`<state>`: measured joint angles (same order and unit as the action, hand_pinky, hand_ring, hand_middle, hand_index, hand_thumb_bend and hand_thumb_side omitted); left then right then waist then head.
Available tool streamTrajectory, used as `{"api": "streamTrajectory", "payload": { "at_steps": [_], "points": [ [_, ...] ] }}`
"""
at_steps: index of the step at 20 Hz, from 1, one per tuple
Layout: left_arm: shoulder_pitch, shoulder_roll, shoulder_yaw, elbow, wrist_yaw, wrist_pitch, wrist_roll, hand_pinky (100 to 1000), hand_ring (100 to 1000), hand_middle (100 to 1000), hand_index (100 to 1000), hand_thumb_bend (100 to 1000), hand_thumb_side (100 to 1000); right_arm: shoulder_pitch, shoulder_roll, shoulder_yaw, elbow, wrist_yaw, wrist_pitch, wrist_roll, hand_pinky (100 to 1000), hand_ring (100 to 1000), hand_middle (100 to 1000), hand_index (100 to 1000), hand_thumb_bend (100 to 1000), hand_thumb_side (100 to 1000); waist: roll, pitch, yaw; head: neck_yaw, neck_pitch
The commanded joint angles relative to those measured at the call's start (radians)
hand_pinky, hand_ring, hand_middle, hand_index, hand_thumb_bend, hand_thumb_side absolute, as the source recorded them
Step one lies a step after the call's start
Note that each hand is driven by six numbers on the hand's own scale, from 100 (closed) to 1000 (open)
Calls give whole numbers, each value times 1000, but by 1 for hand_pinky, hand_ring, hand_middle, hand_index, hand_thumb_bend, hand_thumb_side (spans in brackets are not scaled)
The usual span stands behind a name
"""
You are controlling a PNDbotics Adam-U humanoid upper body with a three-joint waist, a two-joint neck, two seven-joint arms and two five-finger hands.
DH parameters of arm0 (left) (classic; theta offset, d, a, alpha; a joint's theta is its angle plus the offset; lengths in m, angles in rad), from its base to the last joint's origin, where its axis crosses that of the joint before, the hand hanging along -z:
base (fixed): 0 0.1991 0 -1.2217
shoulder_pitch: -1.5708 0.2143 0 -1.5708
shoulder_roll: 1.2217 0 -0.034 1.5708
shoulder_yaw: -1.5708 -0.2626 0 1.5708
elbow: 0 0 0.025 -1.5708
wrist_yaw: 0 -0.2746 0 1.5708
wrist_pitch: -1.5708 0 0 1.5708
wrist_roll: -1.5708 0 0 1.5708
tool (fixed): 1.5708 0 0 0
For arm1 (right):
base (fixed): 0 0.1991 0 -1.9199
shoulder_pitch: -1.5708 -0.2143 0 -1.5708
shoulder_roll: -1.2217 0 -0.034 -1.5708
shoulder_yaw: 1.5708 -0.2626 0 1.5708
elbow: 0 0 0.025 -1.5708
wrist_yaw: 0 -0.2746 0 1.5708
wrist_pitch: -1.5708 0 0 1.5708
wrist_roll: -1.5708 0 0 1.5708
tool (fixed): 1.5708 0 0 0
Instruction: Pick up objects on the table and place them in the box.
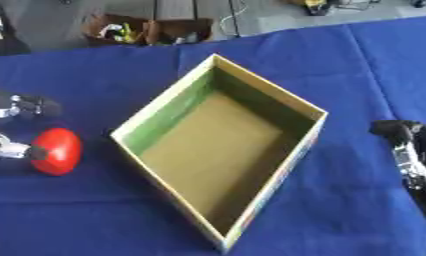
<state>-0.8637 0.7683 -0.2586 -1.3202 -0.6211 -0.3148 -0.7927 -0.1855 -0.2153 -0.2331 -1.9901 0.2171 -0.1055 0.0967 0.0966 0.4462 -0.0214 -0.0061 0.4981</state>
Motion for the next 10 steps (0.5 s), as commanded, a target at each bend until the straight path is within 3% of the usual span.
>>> {"api": "streamTrajectory", "payload": {
  "at_steps": [1,5,10],
  "points": [
    [-16,21,-2,18,7,-128,-114,599,782,1000,1000,600,980,-6,-8,1,-10,11,2,-2,849,820,610,706,100,823,-2,-17,-2,9,-15],
    [-15,29,-13,26,40,-141,-114,621,780,1000,1000,515,930,-5,-7,3,-10,19,8,-3,850,820,609,704,100,830,1,-14,-2,8,-15],
    [-15,34,-31,28,60,-142,-114,635,793,1000,1000,531,947,-4,-5,3,-10,25,13,-2,849,818,605,701,100,830,4,-11,-3,9,-17]
  ]
}}
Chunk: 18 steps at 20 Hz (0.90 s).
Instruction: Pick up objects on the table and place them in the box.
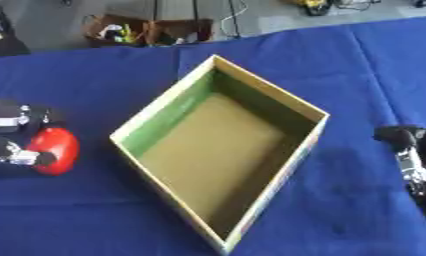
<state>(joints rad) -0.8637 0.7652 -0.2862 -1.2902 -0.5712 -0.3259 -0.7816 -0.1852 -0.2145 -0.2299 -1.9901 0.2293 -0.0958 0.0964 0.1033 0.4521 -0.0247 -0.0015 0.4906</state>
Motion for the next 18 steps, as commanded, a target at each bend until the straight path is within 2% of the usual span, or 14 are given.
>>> {"api": "streamTrajectory", "payload": {
  "at_steps": [1,6,9,12,18],
  "points": [
    [-13,36,-9,2,11,-132,-125,638,792,1000,1000,533,945,-4,-5,-1,-10,14,4,-3,849,818,604,700,100,829,-3,-17,-1,5,-11],
    [-6,34,-23,7,25,-135,-125,598,761,1000,1000,491,908,-2,-2,0,-10,21,12,-4,851,818,602,698,100,837,-3,-14,-2,6,-12],
    [-4,34,-26,7,31,-135,-125,525,719,1000,1000,473,886,-3,0,0,-10,23,15,-1,852,818,602,697,100,834,-3,-13,-1,7,-11],
    [2,34,-30,11,37,-137,-125,532,730,1000,1000,436,872,-4,0,0,-10,21,16,-2,853,818,601,697,100,837,-4,-13,-1,7,-11],
    [5,33,-36,16,31,-151,-125,495,695,1000,1000,305,757,-5,2,2,-10,17,19,1,854,818,600,696,100,841,-3,-13,0,8,-16]
  ]
}}
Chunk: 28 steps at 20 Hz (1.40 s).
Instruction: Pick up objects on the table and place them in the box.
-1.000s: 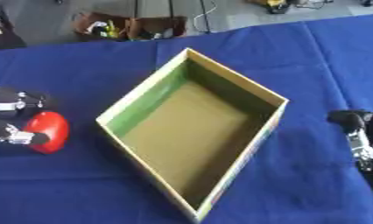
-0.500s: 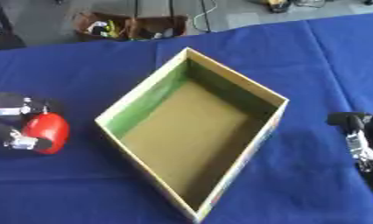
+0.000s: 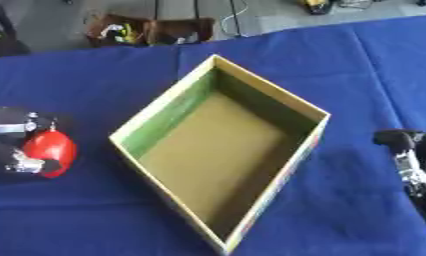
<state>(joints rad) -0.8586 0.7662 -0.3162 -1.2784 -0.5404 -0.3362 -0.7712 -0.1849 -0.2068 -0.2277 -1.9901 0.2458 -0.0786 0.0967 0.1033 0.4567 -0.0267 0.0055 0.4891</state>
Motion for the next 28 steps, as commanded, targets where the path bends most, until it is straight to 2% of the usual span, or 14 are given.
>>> {"api": "streamTrajectory", "payload": {
  "at_steps": [1,3,5,6,7,8,10,12,13,16,20,25,26,28],
  "points": [
    [0,33,-6,4,0,-141,-136,485,690,1000,1000,274,709,-5,-6,-1,-10,0,3,1,855,818,600,696,100,840,-3,-18,2,1,-14],
    [2,32,-5,5,0,-137,-136,479,693,1000,1000,218,664,-5,-5,-1,-10,0,4,2,855,818,600,696,100,843,-4,-18,2,0,-13],
    [4,32,-4,6,3,-129,-136,488,695,1000,1000,209,654,-5,-5,-1,-10,1,5,4,856,818,600,696,100,844,-4,-17,3,-1,-13],
    [4,32,-1,4,7,-123,-136,554,722,1000,1000,239,745,-4,-5,-1,-10,2,6,4,856,818,600,696,100,844,-4,-17,4,-1,-13],
    [2,31,4,-4,15,-117,-136,570,739,1000,1000,265,805,-3,-5,0,-10,3,6,5,856,818,599,695,100,847,-4,-17,5,-2,-13],
    [-3,28,13,-18,28,-111,-136,632,780,1000,1000,311,917,-2,-4,0,-10,3,7,6,856,818,599,695,100,852,-5,-18,7,-1,-12],
    [-12,29,33,-56,52,-94,-136,717,824,1000,1000,360,1000,-1,-3,1,-10,4,9,8,856,817,598,694,100,862,-5,-19,10,1,-11],
    [-19,37,55,-103,52,-71,-136,776,861,1000,1000,383,993,2,-3,-1,-10,5,11,8,856,816,597,693,100,854,-5,-22,13,2,-9],
    [-21,43,68,-130,43,-54,-133,837,905,1000,1000,380,960,3,-3,-2,-10,5,12,7,855,816,597,693,100,854,-5,-24,16,3,-8],
    [-21,58,103,-208,-8,6,-92,873,937,1000,1000,393,919,8,-3,-4,-10,4,15,5,856,815,596,693,100,858,-5,-30,23,4,-4],
    [-15,69,128,-273,-62,54,-29,935,986,1000,1000,402,874,13,-2,-6,-10,6,24,6,857,816,596,693,100,873,-3,-37,34,6,-2],
    [1,84,136,-309,-132,113,-2,936,999,1000,1000,471,907,17,-2,-7,-10,4,29,5,857,815,595,692,100,873,-3,-46,47,4,4],
    [5,85,135,-317,-147,128,-7,927,994,1000,1000,521,958,18,-2,-7,-10,3,29,4,858,815,595,693,100,879,-2,-47,49,4,5],
    [13,85,129,-325,-175,164,-43,905,974,983,1000,543,991,18,-1,-7,-10,2,33,5,859,815,595,692,100,882,-2,-49,53,5,6]
  ]
}}
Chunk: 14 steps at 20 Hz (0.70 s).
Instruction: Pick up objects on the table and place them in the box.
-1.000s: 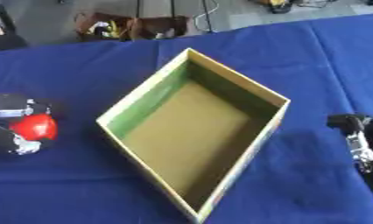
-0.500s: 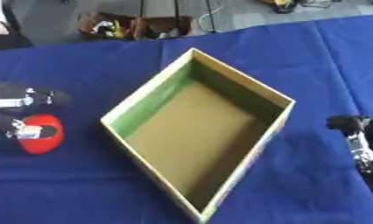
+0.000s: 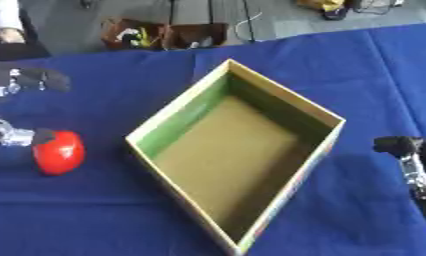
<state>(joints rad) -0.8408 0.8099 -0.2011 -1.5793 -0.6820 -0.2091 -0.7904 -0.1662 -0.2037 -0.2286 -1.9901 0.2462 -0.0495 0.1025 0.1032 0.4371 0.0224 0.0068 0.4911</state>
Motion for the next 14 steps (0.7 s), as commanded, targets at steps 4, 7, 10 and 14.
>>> {"api": "streamTrajectory", "payload": {
  "at_steps": [4,7,10,14],
  "points": [
    [1,36,8,-16,-40,114,-65,840,918,962,1000,555,1000,2,-3,-7,-10,-2,6,-5,859,814,592,690,100,876,-3,-35,8,4,4],
    [-3,34,-4,8,-27,147,-86,844,922,964,1000,622,1000,6,-3,-9,-10,-3,9,-7,860,814,593,690,100,883,-2,-41,14,4,7],
    [-23,28,-23,38,-17,159,-99,839,919,960,1000,651,1000,14,-4,-13,-10,0,17,-8,861,815,593,691,100,892,2,-51,28,1,15],
    [-46,15,-52,85,-52,162,-102,833,924,958,1000,699,1000,16,-6,-12,-10,-4,25,-7,863,816,594,692,100,900,7,-62,37,-11,23]
  ]
}}
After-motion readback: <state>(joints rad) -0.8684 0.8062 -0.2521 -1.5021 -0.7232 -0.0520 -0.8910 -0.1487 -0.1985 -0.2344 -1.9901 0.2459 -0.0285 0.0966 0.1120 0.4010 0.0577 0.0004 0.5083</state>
